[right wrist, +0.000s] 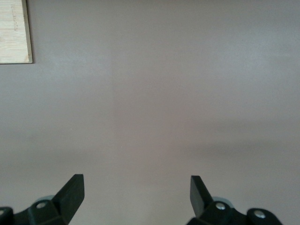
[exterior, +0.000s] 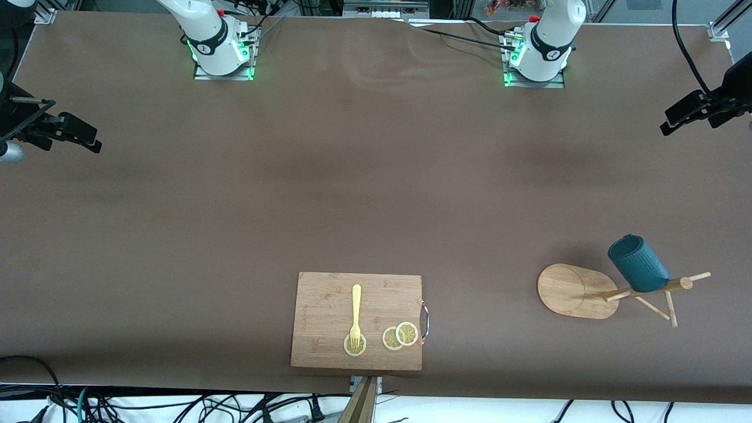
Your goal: Pass cup and hang on rack
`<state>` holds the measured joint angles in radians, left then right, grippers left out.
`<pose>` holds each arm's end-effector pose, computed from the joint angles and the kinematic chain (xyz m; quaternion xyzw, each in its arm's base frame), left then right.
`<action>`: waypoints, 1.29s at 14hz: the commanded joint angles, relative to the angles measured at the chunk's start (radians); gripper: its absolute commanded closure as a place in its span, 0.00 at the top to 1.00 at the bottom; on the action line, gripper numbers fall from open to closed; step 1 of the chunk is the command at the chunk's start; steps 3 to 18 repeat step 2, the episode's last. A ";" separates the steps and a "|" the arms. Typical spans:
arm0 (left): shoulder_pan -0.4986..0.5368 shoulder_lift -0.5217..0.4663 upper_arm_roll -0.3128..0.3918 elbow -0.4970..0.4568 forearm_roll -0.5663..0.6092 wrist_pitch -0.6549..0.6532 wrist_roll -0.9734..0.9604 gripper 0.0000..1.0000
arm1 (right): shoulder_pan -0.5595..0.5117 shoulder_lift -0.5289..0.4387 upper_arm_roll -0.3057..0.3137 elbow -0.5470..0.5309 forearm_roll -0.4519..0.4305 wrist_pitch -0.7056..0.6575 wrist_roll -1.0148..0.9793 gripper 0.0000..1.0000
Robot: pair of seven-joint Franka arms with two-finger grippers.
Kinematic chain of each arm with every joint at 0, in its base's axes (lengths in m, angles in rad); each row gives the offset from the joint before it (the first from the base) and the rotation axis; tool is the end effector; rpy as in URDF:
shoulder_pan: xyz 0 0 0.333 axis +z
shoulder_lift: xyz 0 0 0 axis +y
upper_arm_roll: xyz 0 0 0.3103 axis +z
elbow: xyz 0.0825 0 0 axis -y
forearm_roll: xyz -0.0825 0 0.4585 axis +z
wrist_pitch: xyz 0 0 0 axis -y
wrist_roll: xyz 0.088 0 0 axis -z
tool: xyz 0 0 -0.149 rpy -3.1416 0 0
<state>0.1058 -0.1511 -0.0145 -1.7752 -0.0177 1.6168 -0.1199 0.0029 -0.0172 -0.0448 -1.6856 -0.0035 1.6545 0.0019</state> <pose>0.5818 0.0503 0.5605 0.9943 0.1059 -0.0038 0.0077 0.6269 -0.0269 0.5319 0.9997 -0.0217 -0.0070 0.0012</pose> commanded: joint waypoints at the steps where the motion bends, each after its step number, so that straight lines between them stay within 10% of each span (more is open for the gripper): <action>1: -0.011 -0.004 0.002 -0.001 0.016 0.005 -0.021 1.00 | 0.003 0.008 -0.001 0.021 0.013 -0.010 0.013 1.00; 18: -0.011 -0.004 0.002 -0.004 0.016 0.005 -0.021 1.00 | 0.003 0.008 -0.001 0.021 0.014 -0.010 0.013 1.00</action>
